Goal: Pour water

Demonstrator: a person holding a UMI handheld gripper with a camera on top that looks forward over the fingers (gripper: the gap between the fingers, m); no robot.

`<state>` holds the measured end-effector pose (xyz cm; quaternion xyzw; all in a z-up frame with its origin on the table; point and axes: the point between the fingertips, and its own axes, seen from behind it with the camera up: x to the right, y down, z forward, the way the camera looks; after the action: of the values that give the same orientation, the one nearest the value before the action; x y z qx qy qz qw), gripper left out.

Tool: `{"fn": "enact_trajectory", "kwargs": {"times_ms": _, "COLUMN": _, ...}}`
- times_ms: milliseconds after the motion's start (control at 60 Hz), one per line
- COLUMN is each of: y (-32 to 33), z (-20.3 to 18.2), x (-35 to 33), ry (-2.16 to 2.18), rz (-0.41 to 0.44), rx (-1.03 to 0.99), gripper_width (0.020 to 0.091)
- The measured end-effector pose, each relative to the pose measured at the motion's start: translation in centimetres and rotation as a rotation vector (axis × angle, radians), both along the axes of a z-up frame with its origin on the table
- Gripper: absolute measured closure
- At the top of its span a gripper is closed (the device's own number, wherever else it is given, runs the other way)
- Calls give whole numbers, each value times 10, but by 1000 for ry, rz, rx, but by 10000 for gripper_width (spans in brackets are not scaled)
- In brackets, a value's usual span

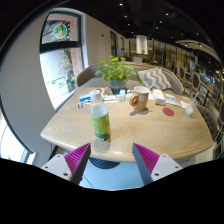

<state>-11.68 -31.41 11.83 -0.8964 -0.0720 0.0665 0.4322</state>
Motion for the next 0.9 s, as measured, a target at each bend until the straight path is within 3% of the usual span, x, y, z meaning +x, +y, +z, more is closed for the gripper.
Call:
{"fn": "enact_trajectory", "kwargs": {"times_ms": 200, "y": 73, "z": -8, "x": -64, "ry": 42, "rz": 19, "rx": 106, "gripper_width": 247}}
{"fn": "enact_trajectory", "kwargs": {"times_ms": 417, "y": 144, "z": -42, "x": -72, "ry": 38, "rz": -57, "rx": 163, "gripper_width": 264}}
{"fn": "enact_trajectory", "kwargs": {"times_ms": 467, "y": 152, "z": -47, "x": -75, "ry": 46, "rz": -62, "rx": 172, "gripper_width": 315}}
{"fn": "enact_trajectory", "kwargs": {"times_ms": 550, "y": 160, "z": -50, "x": -75, "ry": 41, "rz": -72, "rx": 190, "gripper_width": 537}}
{"fn": "enact_trajectory", "kwargs": {"times_ms": 850, "y": 169, "z": -48, "x": -73, "ry": -10, "rz": -55, "rx": 221, "gripper_width": 693}}
{"fn": "enact_trajectory", "kwargs": {"times_ms": 900, "y": 169, "z": -45, "x": -74, "ry": -14, "rz": -49, "rx": 219, "gripper_width": 694}}
